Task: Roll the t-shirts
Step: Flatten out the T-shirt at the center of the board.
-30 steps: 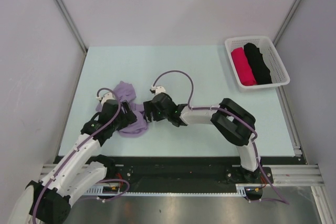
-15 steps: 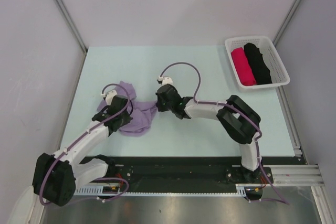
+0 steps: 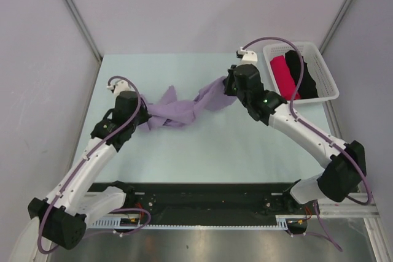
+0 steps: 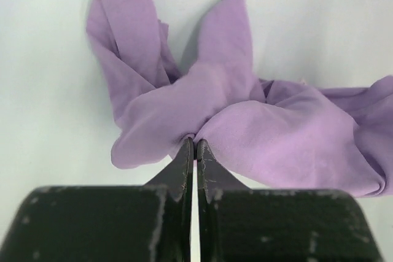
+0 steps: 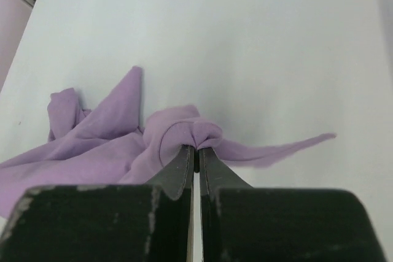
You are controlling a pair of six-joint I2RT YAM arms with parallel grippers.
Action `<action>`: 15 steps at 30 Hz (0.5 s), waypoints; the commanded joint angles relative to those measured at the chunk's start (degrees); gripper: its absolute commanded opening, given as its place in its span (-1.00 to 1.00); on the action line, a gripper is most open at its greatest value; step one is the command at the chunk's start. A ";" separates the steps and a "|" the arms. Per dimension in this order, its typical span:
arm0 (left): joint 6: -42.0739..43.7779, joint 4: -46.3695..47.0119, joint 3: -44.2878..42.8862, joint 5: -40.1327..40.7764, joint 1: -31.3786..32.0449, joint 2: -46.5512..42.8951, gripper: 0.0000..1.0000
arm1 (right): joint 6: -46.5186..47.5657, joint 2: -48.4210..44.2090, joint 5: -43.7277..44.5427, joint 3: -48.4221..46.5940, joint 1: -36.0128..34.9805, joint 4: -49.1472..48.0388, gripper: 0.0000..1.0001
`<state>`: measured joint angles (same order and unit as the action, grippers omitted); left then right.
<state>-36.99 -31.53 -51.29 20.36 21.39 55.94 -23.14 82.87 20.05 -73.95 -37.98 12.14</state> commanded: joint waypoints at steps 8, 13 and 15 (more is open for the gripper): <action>8.86 -0.03 -22.35 -4.98 -0.29 -4.87 -1.00 | 8.72 -15.88 7.19 -7.24 1.50 0.69 -1.00; 12.82 3.23 -28.68 -5.42 -0.38 -5.94 -1.00 | 11.17 -19.76 8.68 -9.71 0.54 -4.65 -1.00; 13.26 3.31 -31.14 -5.24 -0.29 -4.19 -1.00 | 12.76 -19.50 9.65 -11.20 0.10 -6.07 -1.00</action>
<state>-27.70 -32.25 -76.77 15.84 21.39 50.33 -14.57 64.49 25.82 -81.14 -37.04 12.69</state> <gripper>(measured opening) 0.010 0.022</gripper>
